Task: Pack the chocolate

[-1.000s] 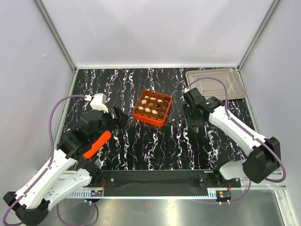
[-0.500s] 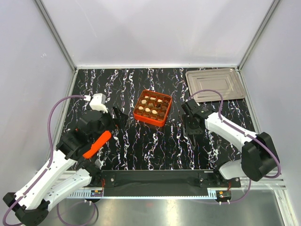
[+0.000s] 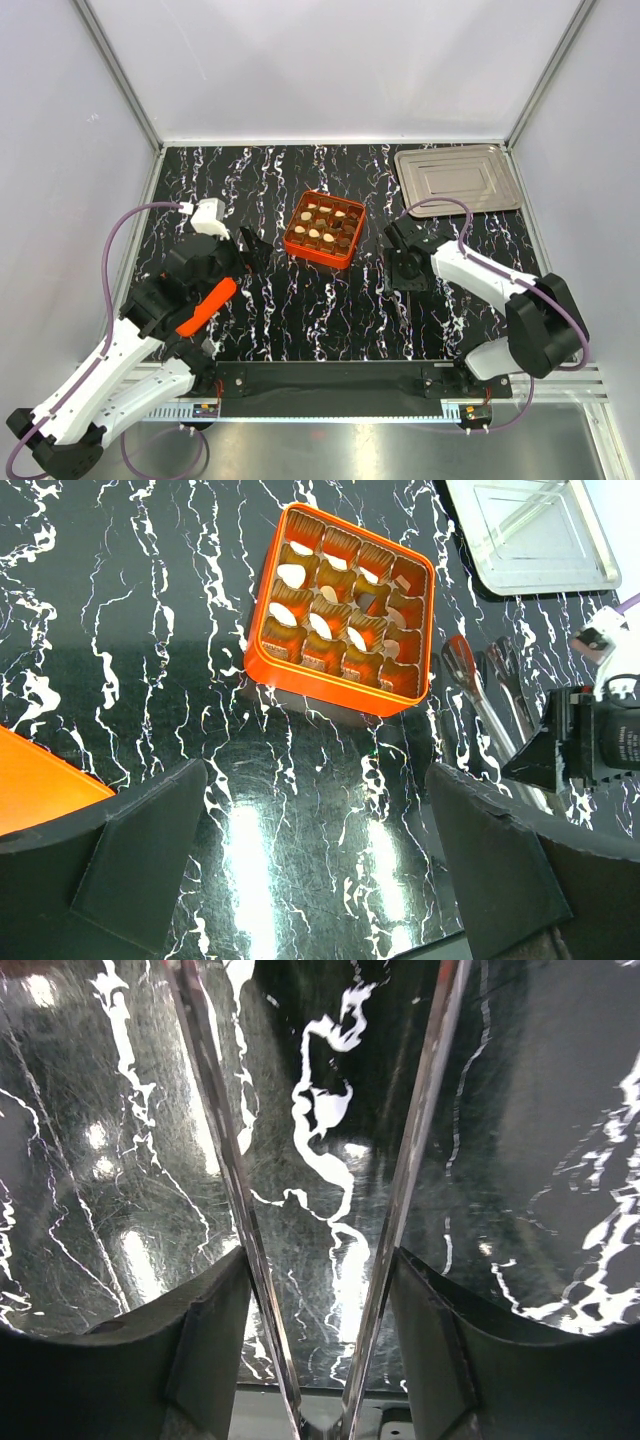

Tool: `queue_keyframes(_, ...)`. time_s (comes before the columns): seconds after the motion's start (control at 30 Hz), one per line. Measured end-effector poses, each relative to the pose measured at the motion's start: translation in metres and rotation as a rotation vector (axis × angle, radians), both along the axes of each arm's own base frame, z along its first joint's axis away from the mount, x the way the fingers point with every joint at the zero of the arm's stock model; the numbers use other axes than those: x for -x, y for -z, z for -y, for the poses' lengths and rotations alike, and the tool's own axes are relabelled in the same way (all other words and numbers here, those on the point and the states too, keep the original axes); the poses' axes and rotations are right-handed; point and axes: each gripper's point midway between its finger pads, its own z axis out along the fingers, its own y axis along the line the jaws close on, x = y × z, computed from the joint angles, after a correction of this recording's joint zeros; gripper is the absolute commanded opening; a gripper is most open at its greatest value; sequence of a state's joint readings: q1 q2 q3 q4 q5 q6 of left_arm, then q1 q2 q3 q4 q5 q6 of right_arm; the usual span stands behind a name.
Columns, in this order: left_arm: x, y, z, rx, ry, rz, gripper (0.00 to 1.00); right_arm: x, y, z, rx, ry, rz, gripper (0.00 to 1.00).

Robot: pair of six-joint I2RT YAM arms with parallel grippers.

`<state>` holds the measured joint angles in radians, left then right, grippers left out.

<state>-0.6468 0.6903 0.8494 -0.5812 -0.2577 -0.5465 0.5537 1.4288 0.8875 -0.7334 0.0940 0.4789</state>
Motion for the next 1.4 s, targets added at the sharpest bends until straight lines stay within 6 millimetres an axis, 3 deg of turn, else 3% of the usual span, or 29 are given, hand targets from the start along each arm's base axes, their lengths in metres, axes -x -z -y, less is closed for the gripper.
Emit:
queue_keyframes(0.53, -0.001, 0.0, 0.001, -0.012, 0.009, 0.004, 0.99, 0.006, 0.022, 0.001, 0.028, 0.021, -0.073, 0.77)
queue_keyframes(0.9, 0.002, -0.004, -0.002, -0.006, 0.009, 0.018, 0.99, 0.009, 0.019, 0.009, 0.07, 0.038, -0.085, 0.99)
queue_keyframes(1.03, 0.0, -0.006, -0.003, -0.013, -0.004, 0.011, 0.99, 0.0, -0.011, 0.008, 0.062, 0.047, -0.031, 1.0)
queue_keyframes(1.23, -0.028, -0.015, 0.003, -0.069, -0.076, -0.071, 0.99, -0.039, -0.104, -0.013, -0.079, 0.062, 0.204, 1.0)
queue_keyframes(1.3, -0.043, -0.008, 0.001, -0.089, -0.125, -0.129, 0.99, -0.046, -0.131, -0.021, -0.14, 0.056, 0.274, 1.0)
queue_keyframes(1.4, -0.058, 0.016, -0.015, -0.096, -0.228, -0.232, 0.96, -0.046, -0.15, -0.026, -0.198, 0.034, 0.326, 1.0)
